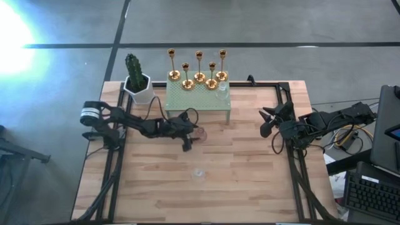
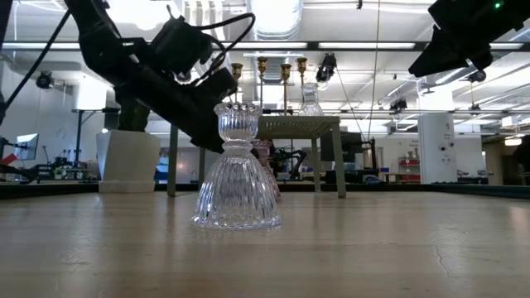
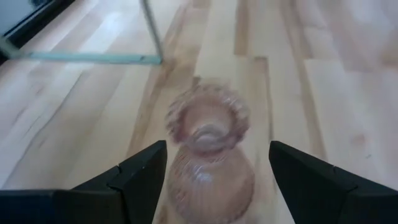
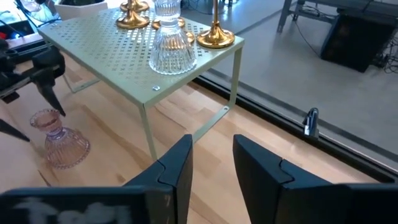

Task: Pick & Place candle stick holders
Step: Put the pink candle holder on the shelf

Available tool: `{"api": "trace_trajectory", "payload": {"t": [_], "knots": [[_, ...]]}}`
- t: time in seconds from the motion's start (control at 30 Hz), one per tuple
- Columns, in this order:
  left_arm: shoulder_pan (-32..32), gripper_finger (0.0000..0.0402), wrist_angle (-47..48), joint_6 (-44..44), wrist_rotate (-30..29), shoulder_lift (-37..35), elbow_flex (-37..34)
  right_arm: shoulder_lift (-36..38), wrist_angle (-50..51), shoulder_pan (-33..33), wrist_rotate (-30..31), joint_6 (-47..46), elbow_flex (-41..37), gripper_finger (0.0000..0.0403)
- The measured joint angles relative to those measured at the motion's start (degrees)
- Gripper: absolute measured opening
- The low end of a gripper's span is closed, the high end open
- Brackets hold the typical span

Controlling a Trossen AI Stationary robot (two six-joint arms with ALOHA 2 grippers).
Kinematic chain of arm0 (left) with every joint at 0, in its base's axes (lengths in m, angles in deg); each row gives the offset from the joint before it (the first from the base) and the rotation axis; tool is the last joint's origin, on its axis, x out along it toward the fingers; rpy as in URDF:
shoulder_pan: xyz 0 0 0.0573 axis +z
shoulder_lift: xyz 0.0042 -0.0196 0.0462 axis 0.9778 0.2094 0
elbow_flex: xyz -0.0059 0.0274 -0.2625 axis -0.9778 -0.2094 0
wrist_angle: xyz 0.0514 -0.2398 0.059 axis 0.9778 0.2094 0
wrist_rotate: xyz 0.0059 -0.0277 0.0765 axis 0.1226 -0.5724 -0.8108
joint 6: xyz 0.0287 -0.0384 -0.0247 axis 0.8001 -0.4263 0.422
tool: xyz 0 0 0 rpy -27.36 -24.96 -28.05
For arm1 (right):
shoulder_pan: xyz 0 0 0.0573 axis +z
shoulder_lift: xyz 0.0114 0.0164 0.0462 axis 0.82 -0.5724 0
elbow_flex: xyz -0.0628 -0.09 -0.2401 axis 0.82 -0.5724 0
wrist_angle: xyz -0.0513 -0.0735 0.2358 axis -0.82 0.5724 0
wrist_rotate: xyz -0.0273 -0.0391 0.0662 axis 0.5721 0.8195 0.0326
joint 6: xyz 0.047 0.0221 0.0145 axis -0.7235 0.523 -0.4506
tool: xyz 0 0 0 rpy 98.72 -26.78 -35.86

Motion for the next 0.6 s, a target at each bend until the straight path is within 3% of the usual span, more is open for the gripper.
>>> {"api": "trace_trajectory", "payload": {"t": [0.6], "knots": [[1.46, 0.0287, -16.11, 0.03, 4.57, 10.68, 0.04, 0.04, 0.06, 0.0, 0.04, 0.33, -0.05, 0.0122]]}}
